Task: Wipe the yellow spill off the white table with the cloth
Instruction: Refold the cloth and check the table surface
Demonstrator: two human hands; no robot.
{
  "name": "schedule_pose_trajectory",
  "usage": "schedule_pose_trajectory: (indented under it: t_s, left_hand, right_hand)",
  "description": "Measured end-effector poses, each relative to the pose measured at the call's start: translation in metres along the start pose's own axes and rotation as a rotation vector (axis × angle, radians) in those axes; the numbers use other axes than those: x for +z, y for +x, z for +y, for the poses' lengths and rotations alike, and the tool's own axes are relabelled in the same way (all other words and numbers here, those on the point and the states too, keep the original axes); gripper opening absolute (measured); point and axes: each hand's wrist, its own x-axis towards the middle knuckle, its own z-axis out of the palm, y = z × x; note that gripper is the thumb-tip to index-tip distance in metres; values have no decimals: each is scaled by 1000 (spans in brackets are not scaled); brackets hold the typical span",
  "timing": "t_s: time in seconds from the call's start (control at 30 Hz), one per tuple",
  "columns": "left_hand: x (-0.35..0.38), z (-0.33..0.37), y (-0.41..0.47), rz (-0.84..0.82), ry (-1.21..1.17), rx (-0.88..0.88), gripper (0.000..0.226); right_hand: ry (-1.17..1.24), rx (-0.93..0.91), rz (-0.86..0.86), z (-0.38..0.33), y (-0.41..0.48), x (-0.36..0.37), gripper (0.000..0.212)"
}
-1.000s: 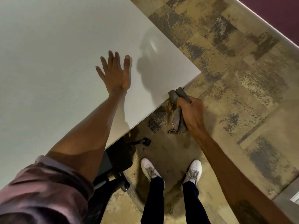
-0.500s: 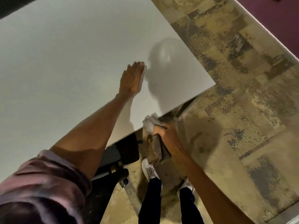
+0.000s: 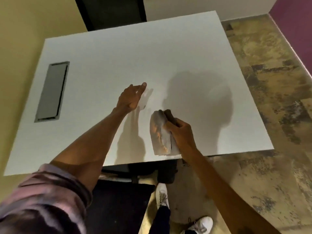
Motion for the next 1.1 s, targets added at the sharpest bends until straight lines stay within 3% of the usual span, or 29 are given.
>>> schedule_pose_trajectory:
  t_s: [0.23,0.57,0.73,0.93,1.1]
  left_hand:
    - [-92,-118,-27,182,-48,-167,62]
    - [-137,-283,-109,181,315,-323,52]
    - [-147,-334,-147,174,240,-371,52]
    - [-146,-369,-179,159,139,-408,52]
    - [-137,-385,-199,131,80,-410,52]
  right_hand:
    - [-109,33,-146,-30,29,129,13]
    - [-160,159,-358,-24,38,313,16]
    - [-314,122,-354,-12,31,379,29]
    - [-571,57,-214,-6,21,439,45]
    - [-693,19,-264,-13,20,464,47]
